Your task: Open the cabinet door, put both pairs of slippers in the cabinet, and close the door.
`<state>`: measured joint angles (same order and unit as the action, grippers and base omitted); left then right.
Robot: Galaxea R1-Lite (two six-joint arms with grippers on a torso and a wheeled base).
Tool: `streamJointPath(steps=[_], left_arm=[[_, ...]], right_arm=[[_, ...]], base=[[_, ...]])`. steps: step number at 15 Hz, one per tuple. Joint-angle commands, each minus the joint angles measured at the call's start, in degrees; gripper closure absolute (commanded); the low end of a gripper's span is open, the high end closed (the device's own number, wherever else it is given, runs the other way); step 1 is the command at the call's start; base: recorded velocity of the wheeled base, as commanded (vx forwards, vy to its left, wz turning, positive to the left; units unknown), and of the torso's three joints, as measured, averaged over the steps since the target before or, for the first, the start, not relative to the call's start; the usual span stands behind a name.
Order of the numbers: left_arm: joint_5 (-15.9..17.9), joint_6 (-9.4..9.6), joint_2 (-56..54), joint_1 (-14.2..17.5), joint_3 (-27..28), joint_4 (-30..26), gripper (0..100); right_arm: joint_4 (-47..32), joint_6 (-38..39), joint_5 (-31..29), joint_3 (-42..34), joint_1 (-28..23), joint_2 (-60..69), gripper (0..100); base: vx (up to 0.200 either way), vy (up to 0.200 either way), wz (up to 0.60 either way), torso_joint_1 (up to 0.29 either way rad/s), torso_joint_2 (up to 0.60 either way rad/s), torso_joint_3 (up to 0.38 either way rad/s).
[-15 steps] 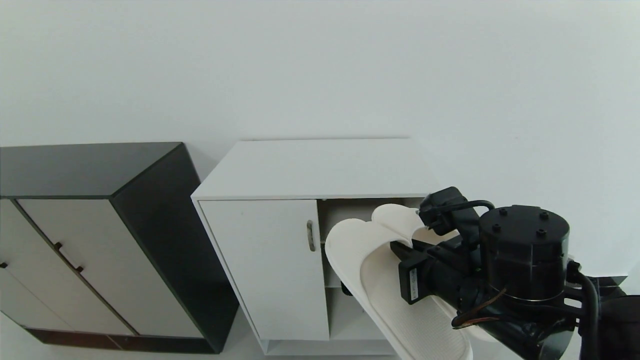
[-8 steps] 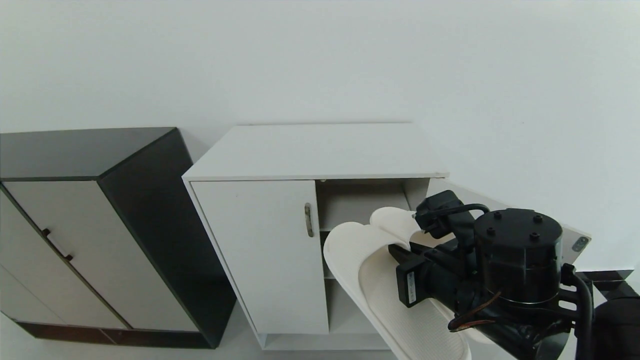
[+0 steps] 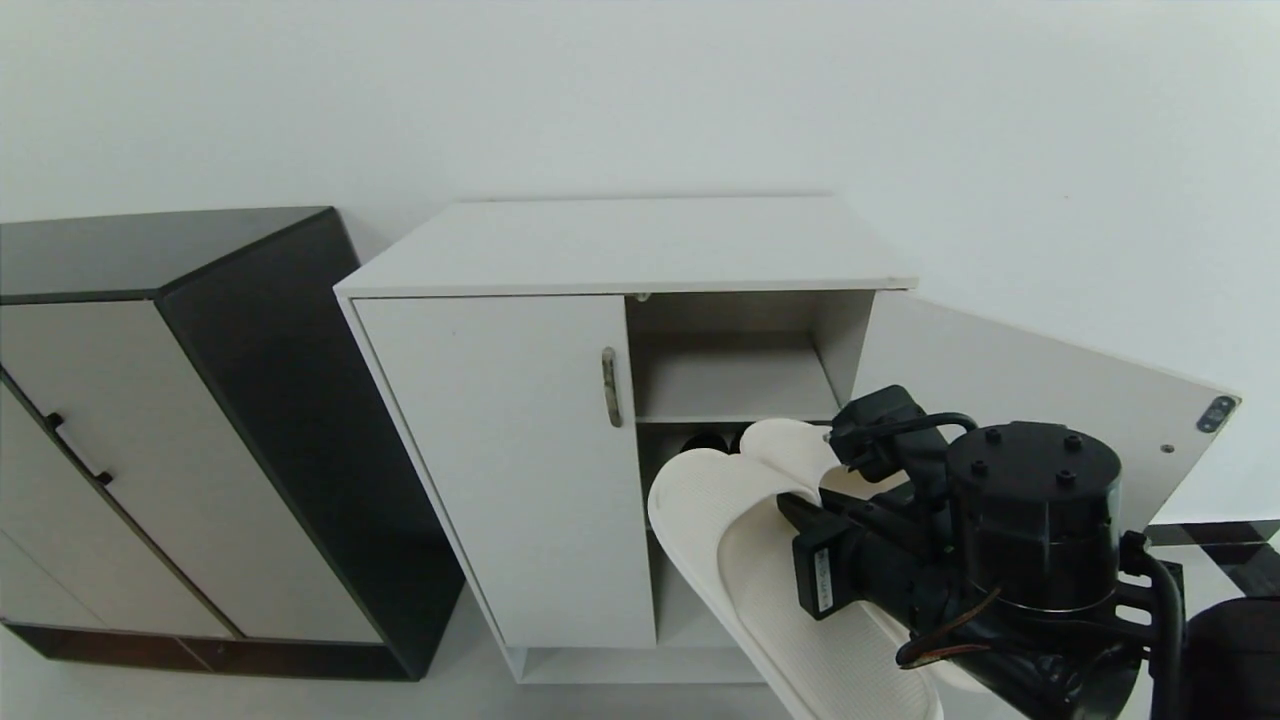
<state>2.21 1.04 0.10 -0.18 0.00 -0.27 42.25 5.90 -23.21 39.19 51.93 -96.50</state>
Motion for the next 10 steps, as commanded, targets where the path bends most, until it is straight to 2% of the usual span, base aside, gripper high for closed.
streamJointPath(steps=[1,10], left_arm=[[-0.01,0.02,-0.01,0.01,0.0,0.0,100],[-0.01,-0.07,-0.01,0.01,0.0,0.0,100]], right_arm=[[0.02,-0.01,0.01,-0.17,0.01,-0.09,100],[0.02,-0.45,0.01,-0.35,0.01,-0.44,100]], base=[[0.0,0.0,0.0,-0.168,0.5,0.315],[0.0,0.0,0.0,-0.121,0.46,0.34]])
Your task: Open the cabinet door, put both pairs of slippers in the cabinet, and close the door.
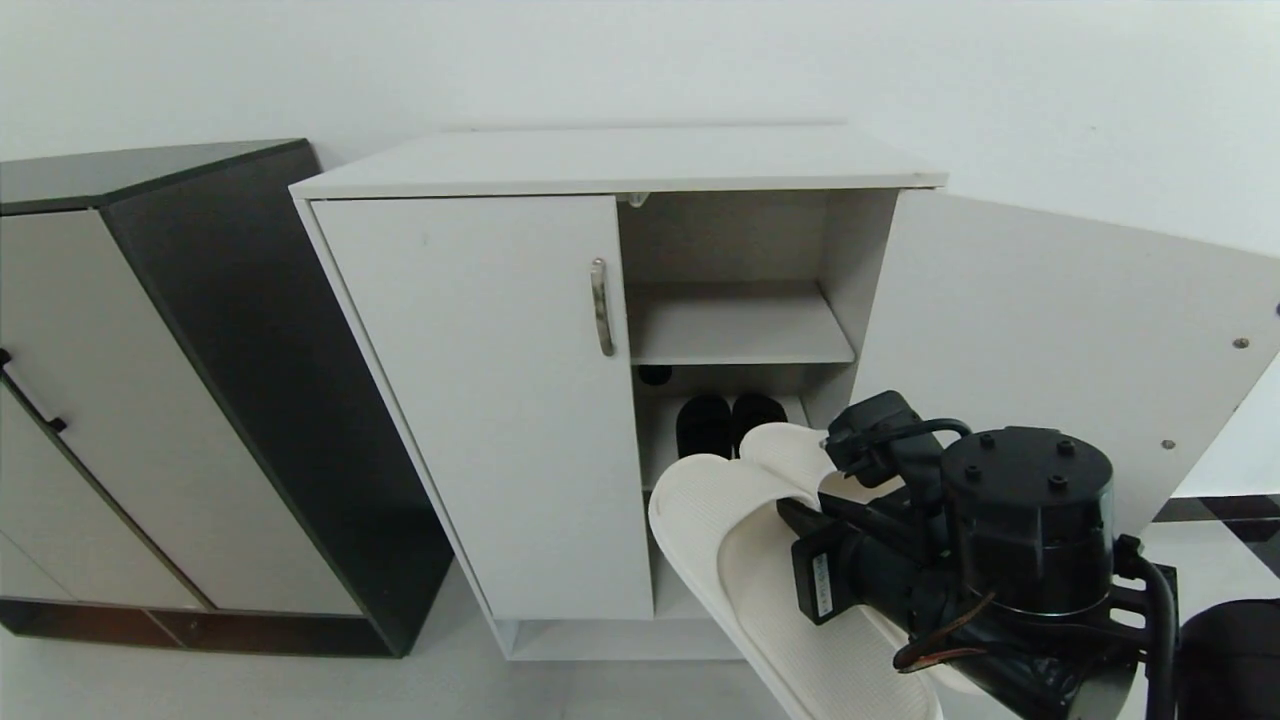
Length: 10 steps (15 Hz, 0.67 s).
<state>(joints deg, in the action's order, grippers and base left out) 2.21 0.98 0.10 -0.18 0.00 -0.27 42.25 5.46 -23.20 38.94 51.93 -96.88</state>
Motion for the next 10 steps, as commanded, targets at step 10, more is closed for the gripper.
streamJointPath(steps=[10], left_arm=[[-0.01,-0.01,-0.01,0.01,0.0,0.0,100]], right_arm=[[0.99,-0.1,0.17,-0.35,0.01,-0.15,100]], base=[[0.0,0.0,0.0,-0.017,0.21,0.19]])
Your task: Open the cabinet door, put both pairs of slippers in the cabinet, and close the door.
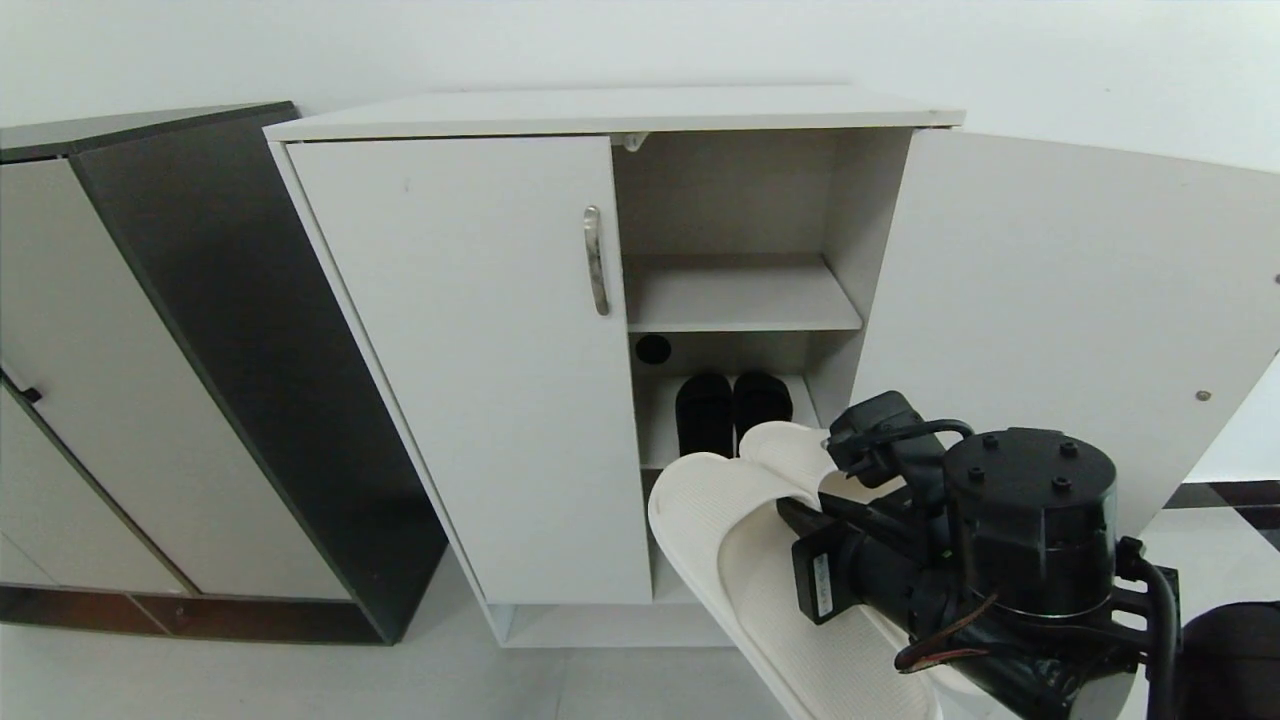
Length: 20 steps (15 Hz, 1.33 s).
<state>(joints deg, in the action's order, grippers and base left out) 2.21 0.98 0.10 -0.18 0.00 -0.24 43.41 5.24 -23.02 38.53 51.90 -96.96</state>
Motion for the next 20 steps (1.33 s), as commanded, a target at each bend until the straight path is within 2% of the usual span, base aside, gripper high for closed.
streamJointPath(steps=[1,3,7,9,10,13,14,15,16,17,20], left_arm=[[-0.01,-0.01,-0.01,0.01,0.0,-0.02,100],[-0.01,-0.01,-0.01,0.01,0.0,-0.02,100],[-0.01,0.08,-0.01,0.01,0.0,-0.02,100],[-0.01,0.08,-0.01,0.01,0.0,-0.02,100],[-0.01,0.08,-0.01,0.01,0.0,-0.02,100],[-0.01,0.08,-0.01,0.01,0.0,-0.02,100],[-0.01,0.08,-0.01,0.01,0.0,-0.02,100],[-0.01,0.08,-0.01,0.01,0.0,-0.02,100],[-0.01,0.08,-0.01,0.01,0.0,-0.02,100],[-0.01,0.08,-0.01,0.01,0.0,-0.02,100],[-0.01,0.08,-0.01,0.01,0.0,-0.02,100]], right_arm=[[1.15,-0.58,0.08,-0.21,0.05,-0.07,100],[1.68,-0.76,0.08,-0.65,0.05,-0.33,100],[6.86,-1.02,-0.1,-0.04,0.14,-3.23,100],[6.16,-0.85,-2.21,4.36,0.31,-5.87,100],[3.52,-0.85,-5.46,8.31,0.31,-7.36,100],[-11.77,0.12,-16.8,23.78,1.89,-8.42,100],[-17.4,1.35,-18.03,29.23,2.33,-8.77,100],[-18.98,1.79,-18.2,30.81,2.42,-8.94,100],[-26.71,5.83,-21.02,38.37,2.33,-10.35,100],[-29.52,7.85,-23.39,41.97,2.42,-11.49,100],[-29.61,7.85,-24.36,42.76,2.95,-12.72,100]], base=[[0.0,0.0,0.0,0.0,0.0,0.0],[0.0,0.0,-0.6,0.002,0.0,0.009],[0.0,0.0,0.0,0.0,0.0,0.0],[0.0,0.0,0.0,0.0,0.0,0.0],[0.0,0.0,0.0,0.0,0.0,0.0],[0.0,0.0,0.0,0.0,0.0,0.0],[0.0,0.0,0.0,0.0,0.0,0.0],[0.0,0.0,0.0,0.0,0.0,0.0],[0.0,0.0,0.0,0.0,0.0,0.0],[0.0,0.0,0.0,0.0,0.0,0.0],[0.0,0.0,0.0,0.0,0.0,0.0]])
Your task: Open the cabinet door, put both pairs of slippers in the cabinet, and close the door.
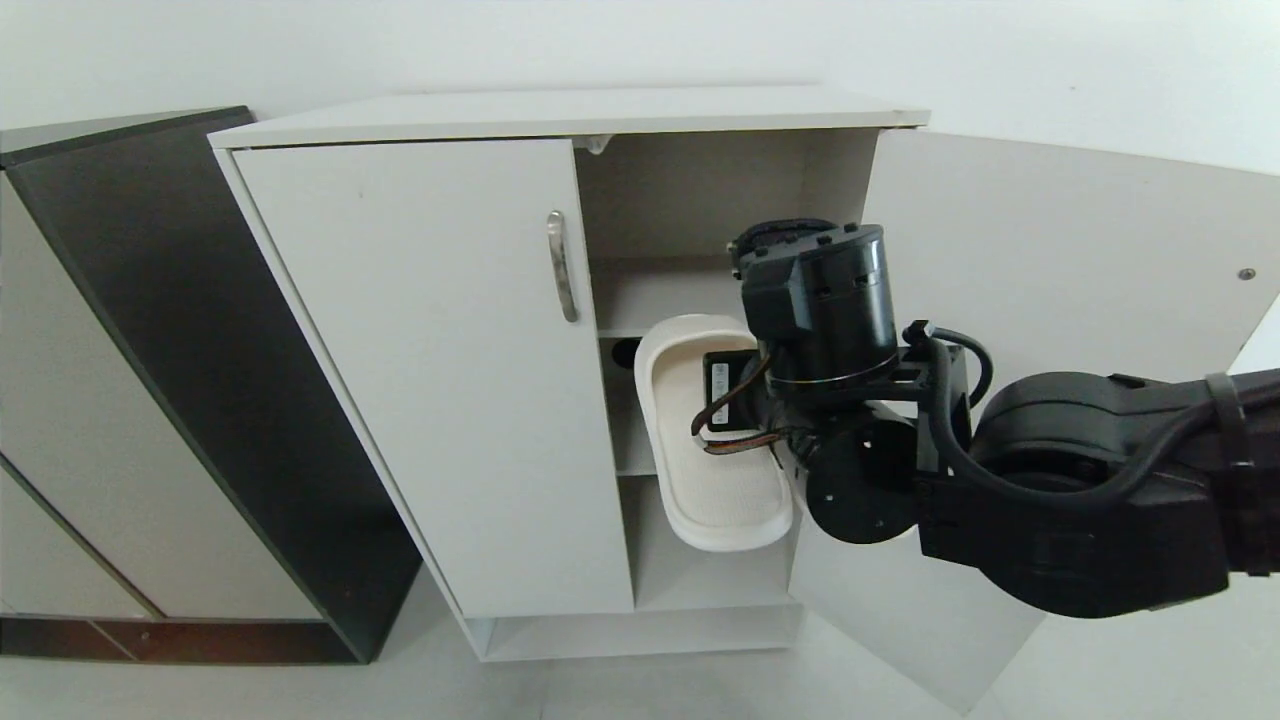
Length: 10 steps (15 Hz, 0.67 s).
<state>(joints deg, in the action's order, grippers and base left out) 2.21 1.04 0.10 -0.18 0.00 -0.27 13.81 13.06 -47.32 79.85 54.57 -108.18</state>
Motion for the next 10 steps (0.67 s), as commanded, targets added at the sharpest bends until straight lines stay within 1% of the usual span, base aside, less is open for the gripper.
streamJointPath(steps=[1,5,10], left_arm=[[-0.01,0.02,-0.01,0.01,0.0,0.0,100],[-0.01,0.11,-0.01,0.01,0.0,0.0,100],[-0.01,0.11,-0.01,0.01,0.0,0.0,100]], right_arm=[[-0.01,0.04,-0.05,1.45,0.19,-1.51,100],[-0.1,0.04,-0.05,1.36,0.19,-1.6,100],[-0.1,0.04,-0.05,1.19,0.19,-1.6,100]], base=[[0.0,0.0,0.0,0.0,0.0,0.0],[0.0,0.0,0.0,0.0,0.0,0.0],[0.2,0.0,0.0,0.004,0.0,0.004]])
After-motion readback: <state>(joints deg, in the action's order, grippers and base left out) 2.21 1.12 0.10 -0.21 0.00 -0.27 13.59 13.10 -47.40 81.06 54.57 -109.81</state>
